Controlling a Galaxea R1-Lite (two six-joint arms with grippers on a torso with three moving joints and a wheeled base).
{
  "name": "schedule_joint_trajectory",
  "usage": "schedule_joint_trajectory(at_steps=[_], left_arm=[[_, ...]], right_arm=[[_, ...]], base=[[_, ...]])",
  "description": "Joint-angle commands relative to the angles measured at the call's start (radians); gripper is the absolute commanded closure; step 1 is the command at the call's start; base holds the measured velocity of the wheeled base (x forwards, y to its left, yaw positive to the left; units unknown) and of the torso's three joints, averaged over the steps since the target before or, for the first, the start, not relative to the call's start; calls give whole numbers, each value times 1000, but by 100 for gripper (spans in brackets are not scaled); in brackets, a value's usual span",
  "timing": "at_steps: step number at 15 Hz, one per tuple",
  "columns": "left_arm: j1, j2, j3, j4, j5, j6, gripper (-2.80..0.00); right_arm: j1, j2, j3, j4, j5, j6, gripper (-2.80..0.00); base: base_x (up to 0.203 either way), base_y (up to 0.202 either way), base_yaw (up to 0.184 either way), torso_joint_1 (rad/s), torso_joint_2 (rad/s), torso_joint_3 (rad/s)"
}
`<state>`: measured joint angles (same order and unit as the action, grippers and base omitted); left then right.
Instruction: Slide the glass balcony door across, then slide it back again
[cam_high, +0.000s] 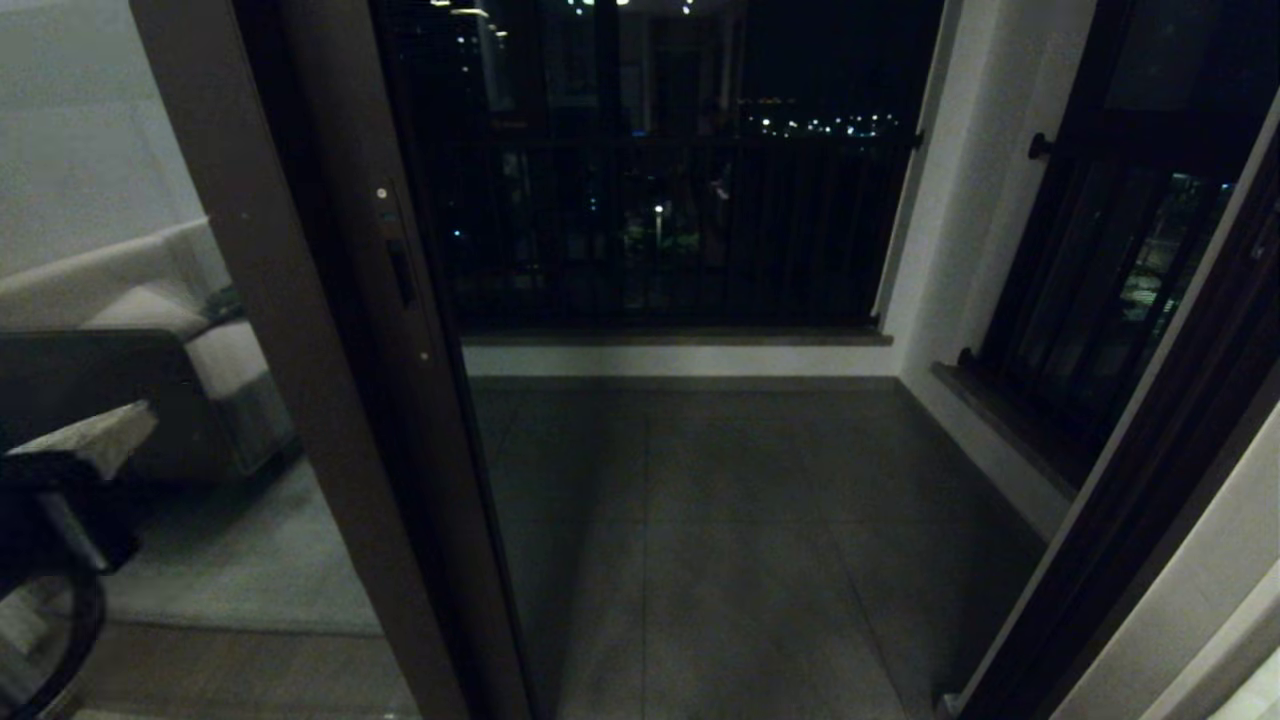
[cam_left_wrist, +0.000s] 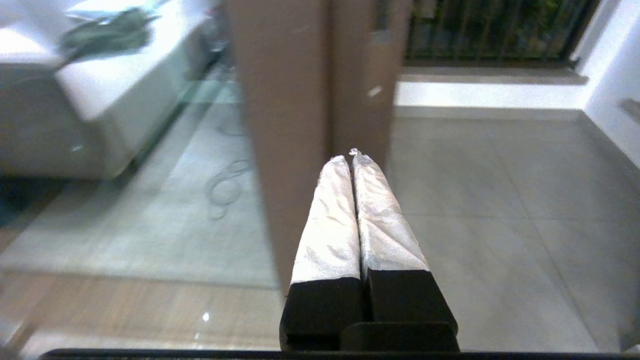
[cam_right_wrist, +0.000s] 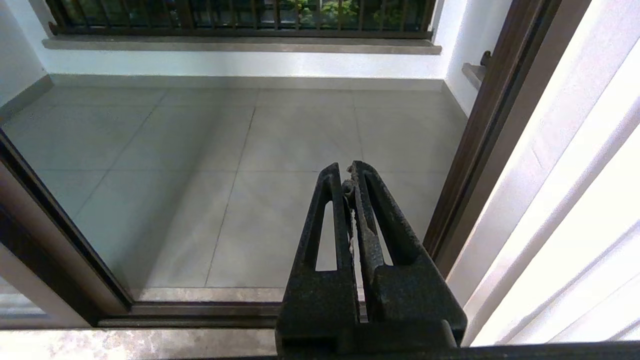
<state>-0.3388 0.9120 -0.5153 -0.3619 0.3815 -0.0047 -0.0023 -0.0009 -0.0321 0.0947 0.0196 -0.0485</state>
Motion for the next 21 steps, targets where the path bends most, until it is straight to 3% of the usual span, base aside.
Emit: schedule_joint_trajectory(at_steps=[1, 4, 11, 13, 15, 16, 18, 21], left_arm=[[40, -281, 29, 175, 8, -5, 0], [155, -446, 99, 253, 8, -7, 0], [300, -693, 298, 253, -23, 15, 0], [325, -810, 420, 241, -137, 44, 0], [334, -910, 498, 248, -326, 73, 0], [336, -914, 513, 291, -376, 76, 0], [336, -912, 514, 392, -387, 47, 0], [336, -912, 517, 368, -397, 46, 0]], right_arm=[[-1, 1, 0, 0, 0, -1, 0], [0, 1, 0, 0, 0, 0, 0], [0, 1, 0, 0, 0, -1, 0], [-1, 1, 0, 0, 0, -1, 0], [-1, 1, 0, -1, 0, 1, 0], [1, 1, 0, -1, 0, -1, 0], [-1, 1, 0, -1, 0, 0, 0], [1, 1, 0, -1, 0, -1, 0]], base=[[0, 0, 0, 0, 0, 0], [0, 0, 0, 0, 0, 0], [0, 0, 0, 0, 0, 0], [0, 0, 0, 0, 0, 0], [0, 0, 0, 0, 0, 0], [0, 0, 0, 0, 0, 0], [0, 0, 0, 0, 0, 0], [0, 0, 0, 0, 0, 0]])
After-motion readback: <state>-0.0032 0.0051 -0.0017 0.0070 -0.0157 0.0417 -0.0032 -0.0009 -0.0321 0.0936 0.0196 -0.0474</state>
